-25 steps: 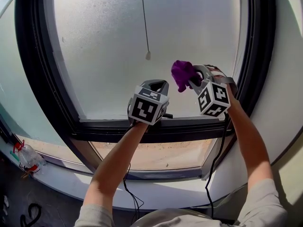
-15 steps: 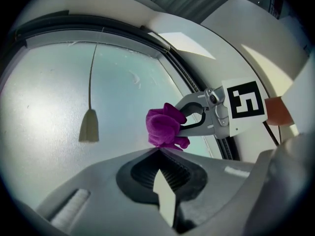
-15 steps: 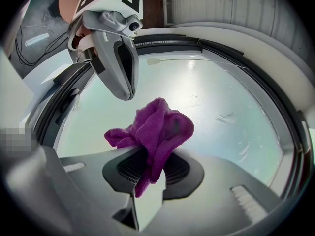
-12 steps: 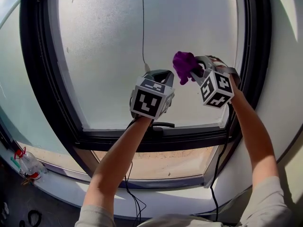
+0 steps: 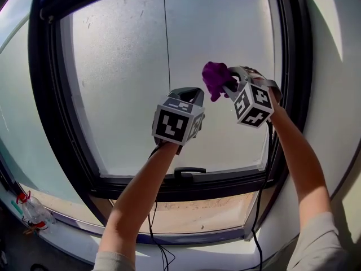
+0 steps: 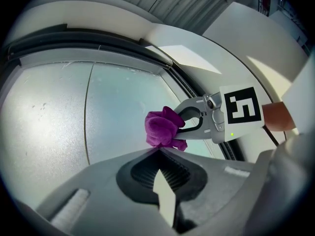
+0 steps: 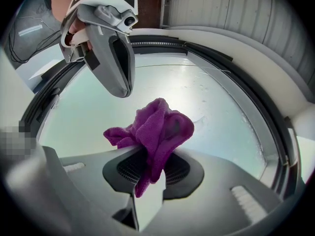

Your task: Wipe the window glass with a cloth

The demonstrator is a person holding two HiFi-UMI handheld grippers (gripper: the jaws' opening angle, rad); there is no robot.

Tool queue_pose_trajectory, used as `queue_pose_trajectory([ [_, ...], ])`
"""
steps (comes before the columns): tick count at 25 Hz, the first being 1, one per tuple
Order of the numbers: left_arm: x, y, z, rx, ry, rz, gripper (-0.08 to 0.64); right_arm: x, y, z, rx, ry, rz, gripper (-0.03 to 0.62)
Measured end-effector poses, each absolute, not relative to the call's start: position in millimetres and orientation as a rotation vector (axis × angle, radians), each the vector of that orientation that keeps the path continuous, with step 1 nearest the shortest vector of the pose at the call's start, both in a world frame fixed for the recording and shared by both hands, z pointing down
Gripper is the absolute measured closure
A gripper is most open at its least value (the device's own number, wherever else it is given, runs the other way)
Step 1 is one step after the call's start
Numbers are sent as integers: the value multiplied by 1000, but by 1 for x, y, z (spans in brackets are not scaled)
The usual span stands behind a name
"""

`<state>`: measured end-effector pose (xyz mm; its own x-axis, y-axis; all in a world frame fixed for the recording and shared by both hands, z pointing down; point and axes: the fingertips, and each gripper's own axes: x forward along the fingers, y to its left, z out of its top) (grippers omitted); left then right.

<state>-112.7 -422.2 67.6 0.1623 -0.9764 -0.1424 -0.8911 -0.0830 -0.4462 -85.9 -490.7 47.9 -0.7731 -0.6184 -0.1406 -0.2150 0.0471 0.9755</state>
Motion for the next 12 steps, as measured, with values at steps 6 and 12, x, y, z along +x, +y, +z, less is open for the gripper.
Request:
queue_pose_trajectory([
  [6, -110, -417, 37, -1952, 1743, -279, 558, -82, -490, 7, 903, -2005, -1825, 483],
  [12, -105, -408, 3, -1874, 1710, -278, 558, -78, -488, -43, 995, -1961, -1895, 483],
])
